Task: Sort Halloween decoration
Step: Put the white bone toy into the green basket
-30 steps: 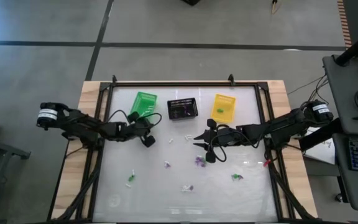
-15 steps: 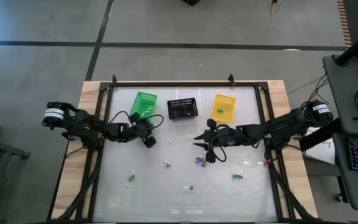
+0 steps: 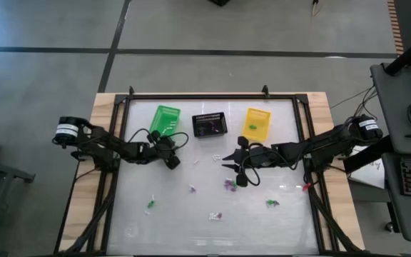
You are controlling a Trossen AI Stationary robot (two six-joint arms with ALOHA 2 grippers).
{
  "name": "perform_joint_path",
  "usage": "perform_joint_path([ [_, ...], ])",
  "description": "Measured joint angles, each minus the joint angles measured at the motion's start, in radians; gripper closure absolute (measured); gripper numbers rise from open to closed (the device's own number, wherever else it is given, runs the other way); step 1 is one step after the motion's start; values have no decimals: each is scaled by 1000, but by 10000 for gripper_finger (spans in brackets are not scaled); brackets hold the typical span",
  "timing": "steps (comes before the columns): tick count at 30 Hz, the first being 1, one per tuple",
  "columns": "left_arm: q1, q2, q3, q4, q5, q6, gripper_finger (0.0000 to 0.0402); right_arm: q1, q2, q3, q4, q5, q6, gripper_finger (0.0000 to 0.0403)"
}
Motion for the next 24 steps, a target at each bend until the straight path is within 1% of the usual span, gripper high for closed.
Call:
perform_joint_path([
  [4,0,15,1,5,5,-10,329,0,0,0,0,0,2,307],
  [10,-1,14,2,0,17,-10,392,0,0,0,0,0,4,307],
  [16,-13,8,0,12,20,-9,400,0,0,0,0,-1,5,307],
  [22,-33,-56,-1,14,88,5,401,0,0,0,0,-1,5,307],
  [24,-32,-79,1,16,96,4,401,0,0,0,0,-1,5,307],
])
